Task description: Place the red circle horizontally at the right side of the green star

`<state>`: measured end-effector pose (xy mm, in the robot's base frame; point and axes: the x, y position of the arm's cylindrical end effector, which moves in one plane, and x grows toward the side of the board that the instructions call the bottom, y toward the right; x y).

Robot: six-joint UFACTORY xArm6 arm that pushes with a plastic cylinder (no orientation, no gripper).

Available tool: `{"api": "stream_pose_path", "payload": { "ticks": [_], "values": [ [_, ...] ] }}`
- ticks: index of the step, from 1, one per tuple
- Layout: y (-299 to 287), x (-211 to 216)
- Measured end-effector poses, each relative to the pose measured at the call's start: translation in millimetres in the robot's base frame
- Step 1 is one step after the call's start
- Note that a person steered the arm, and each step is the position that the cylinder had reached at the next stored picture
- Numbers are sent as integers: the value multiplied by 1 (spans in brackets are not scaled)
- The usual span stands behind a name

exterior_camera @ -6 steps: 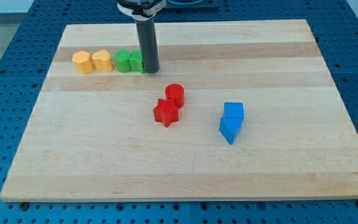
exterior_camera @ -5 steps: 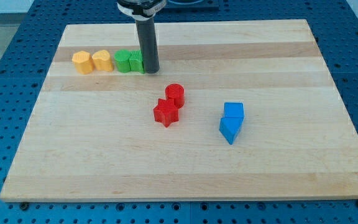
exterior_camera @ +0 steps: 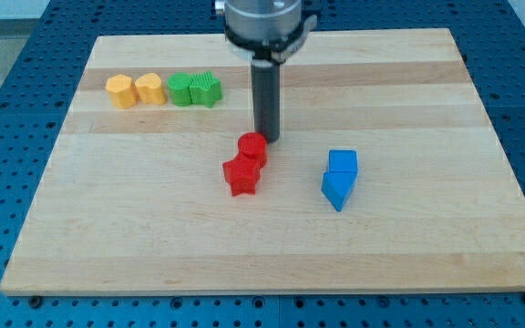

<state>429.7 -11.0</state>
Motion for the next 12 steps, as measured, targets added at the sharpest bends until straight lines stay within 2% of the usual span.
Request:
{"api": "stream_pose_path", "payload": {
  "ticks": [2, 3, 4, 5, 6, 7, 11, 12],
  "values": [
    [21, 1],
    [9, 68],
    [-18, 99],
    [-18, 98],
    [-18, 88],
    [-18, 15],
    [-2, -25],
    [-26, -23]
  ]
}}
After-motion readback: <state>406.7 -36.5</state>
